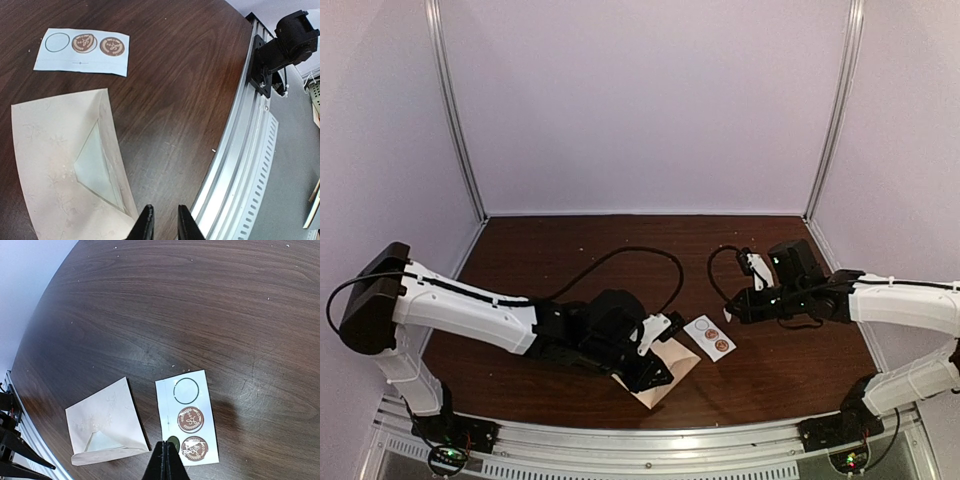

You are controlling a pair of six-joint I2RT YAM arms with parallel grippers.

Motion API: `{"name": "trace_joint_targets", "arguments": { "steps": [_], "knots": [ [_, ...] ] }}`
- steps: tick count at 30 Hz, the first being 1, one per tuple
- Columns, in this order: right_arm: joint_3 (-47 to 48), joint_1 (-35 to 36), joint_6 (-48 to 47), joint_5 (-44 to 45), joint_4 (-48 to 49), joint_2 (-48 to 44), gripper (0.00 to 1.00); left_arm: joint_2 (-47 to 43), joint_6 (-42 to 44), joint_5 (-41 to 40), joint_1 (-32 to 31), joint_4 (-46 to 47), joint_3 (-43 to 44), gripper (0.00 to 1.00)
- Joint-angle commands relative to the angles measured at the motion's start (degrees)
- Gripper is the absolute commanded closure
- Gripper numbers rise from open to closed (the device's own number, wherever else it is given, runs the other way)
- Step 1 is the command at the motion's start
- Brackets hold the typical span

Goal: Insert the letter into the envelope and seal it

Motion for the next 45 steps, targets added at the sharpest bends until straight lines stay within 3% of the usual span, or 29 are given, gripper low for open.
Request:
{"name": "trace_joint_targets", "arguments": {
  "steps": [1,12,20,33,45],
  "knots": [
    [-0.6,0.4,0.5,-0.6,1.1,-1.4,1.00,2.2,-0.4,0.0,0.1,3.9,-0.5,0.84],
    [-2.0,1.6,1.8,-1.5,2.7,-2.0,1.00,6.4,-1.3,-6.1,0.2,3.9,-2.1,0.89],
    [-4.0,5.7,5.4,-1.4,9.6,-0.4,1.00,7.7,-2.5,-6.7,0.9,7.2,-4.3,0.89],
    [-6.3,12.7,12.1,-0.1,25.7,8.0,1.00,9.3,-3.5,-6.4,1.5,8.8,-7.0,0.94],
    [-3.7,16.5,13.4,-1.0,31.5,18.1,1.00,9.2,-3.7,-6.2,1.5,8.9,-7.9,0.99]
  ]
}}
